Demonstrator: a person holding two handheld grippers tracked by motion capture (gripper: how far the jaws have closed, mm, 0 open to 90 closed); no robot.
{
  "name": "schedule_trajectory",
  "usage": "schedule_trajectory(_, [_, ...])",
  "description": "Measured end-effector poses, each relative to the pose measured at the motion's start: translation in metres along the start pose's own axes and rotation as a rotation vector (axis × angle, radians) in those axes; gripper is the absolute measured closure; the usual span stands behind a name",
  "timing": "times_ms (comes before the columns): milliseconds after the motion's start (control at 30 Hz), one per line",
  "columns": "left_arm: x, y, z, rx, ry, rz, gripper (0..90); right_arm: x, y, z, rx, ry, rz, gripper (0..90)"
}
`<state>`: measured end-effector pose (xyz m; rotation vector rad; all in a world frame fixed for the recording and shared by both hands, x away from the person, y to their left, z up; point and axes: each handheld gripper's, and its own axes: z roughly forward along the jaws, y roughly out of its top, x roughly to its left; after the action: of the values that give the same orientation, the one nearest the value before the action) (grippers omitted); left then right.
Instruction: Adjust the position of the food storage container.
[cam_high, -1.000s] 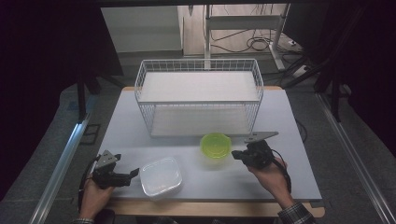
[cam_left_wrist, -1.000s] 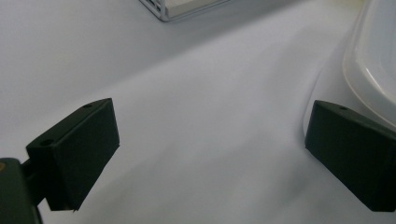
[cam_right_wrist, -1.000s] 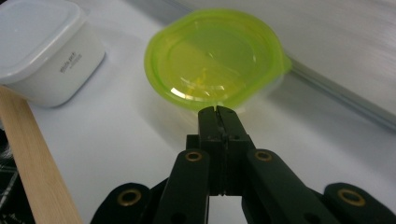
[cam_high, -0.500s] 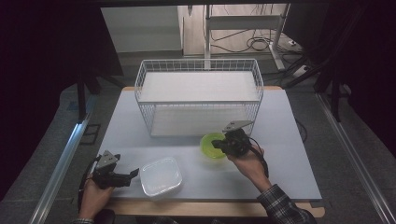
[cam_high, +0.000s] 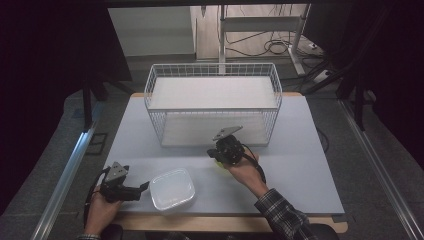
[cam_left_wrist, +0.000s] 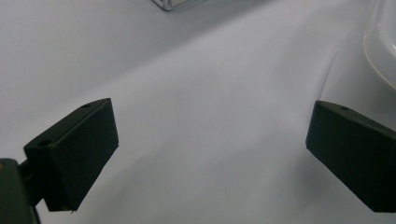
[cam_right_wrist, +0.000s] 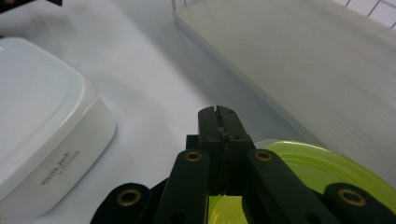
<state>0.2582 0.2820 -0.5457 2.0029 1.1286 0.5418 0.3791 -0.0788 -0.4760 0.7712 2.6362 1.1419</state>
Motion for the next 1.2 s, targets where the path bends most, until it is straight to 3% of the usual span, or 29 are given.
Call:
schedule_trajectory(133, [0.0,0.0,0.0,0.001,0.001,-0.001,2.1,0.0,-0.002,0.007,0.022,-0.005,-0.015,89.4])
schedule_trajectory(400, [-0.001,0.0,0.001,0.016,0.011,0.016,2.1,-0.003,-0.008,0.001,0.026,-0.008,-0.022,89.5])
schedule_trajectory(633, [-0.001,0.0,0.002,0.018,0.014,0.015,2.1,-0.011,-0.019,-0.007,0.028,-0.031,0.009,89.5])
schedule_trajectory(900, [-0.002,0.0,0.003,0.029,0.013,0.021,2.1,-0.03,-0.033,-0.023,0.025,-0.073,0.069,89.5])
schedule_trajectory(1200, [-0.003,0.001,0.004,0.074,0.007,-0.028,3.8,-0.047,-0.052,-0.046,0.007,-0.115,0.125,89.4])
